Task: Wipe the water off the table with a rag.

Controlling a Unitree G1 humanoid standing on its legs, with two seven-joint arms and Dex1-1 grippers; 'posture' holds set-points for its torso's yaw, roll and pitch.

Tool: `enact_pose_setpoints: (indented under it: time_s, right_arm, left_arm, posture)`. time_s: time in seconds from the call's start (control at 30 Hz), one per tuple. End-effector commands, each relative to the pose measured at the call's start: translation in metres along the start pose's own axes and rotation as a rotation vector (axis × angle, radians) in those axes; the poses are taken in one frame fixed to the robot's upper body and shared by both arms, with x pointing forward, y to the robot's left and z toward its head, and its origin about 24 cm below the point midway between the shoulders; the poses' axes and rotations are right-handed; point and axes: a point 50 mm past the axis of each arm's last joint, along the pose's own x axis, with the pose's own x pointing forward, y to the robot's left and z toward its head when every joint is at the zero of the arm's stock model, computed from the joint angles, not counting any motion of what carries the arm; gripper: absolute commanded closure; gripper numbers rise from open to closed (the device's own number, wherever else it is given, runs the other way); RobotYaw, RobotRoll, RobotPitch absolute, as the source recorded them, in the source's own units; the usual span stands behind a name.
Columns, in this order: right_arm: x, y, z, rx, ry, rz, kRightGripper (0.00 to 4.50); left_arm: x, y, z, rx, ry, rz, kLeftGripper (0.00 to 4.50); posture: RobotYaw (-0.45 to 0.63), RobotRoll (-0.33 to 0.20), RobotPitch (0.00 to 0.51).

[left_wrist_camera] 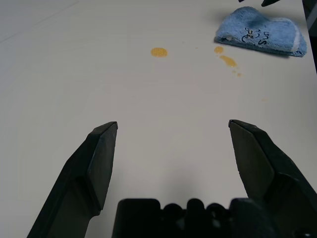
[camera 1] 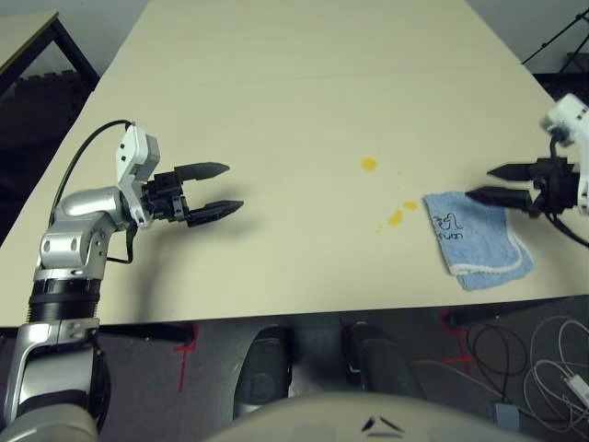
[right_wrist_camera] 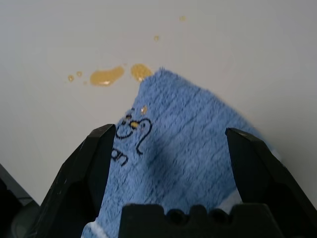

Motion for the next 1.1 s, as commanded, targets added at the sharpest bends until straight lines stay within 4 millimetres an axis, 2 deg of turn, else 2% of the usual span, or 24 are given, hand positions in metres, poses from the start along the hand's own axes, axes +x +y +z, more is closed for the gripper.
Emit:
enact_pose_setpoints:
  time_s: [0.03,0.2,0.33,0.73,1.1]
  right_arm:
    - [-0.010,0.001,-0.012,0.060,0.030,-0.059,0.04]
    - [-0.007,0.005,-0.029,0.125,0.048,-0.128,0.04]
    - [0.005,0.011,-0.035,0.156,0.011,-0.141,0.04]
    - [0.035,-0.001,-0.044,0.215,-0.052,-0.243,0.04]
    - [0.061,0.005,-0.055,0.222,0.008,-0.179,0.04]
  left_arm:
    - [0.001,-0.002,-0.008,-0.015,0.022,-0.005,0.01]
    - [0.004,-0.001,-0.009,-0.016,0.020,-0.010,0.01]
    - [0.007,0.001,-0.009,-0.012,0.021,-0.021,0.01]
    - [0.014,0.007,-0.003,0.014,0.013,-0.033,0.01]
    - [0.013,0.004,-0.003,0.019,0.005,-0.025,0.01]
  posture:
    - [0.12,0.000,0.162]
    - [0.11,0.000,0.168]
    - [0.09,0.000,0.168]
    - [0.08,0.000,0.164]
    - [0.10,0.000,0.169]
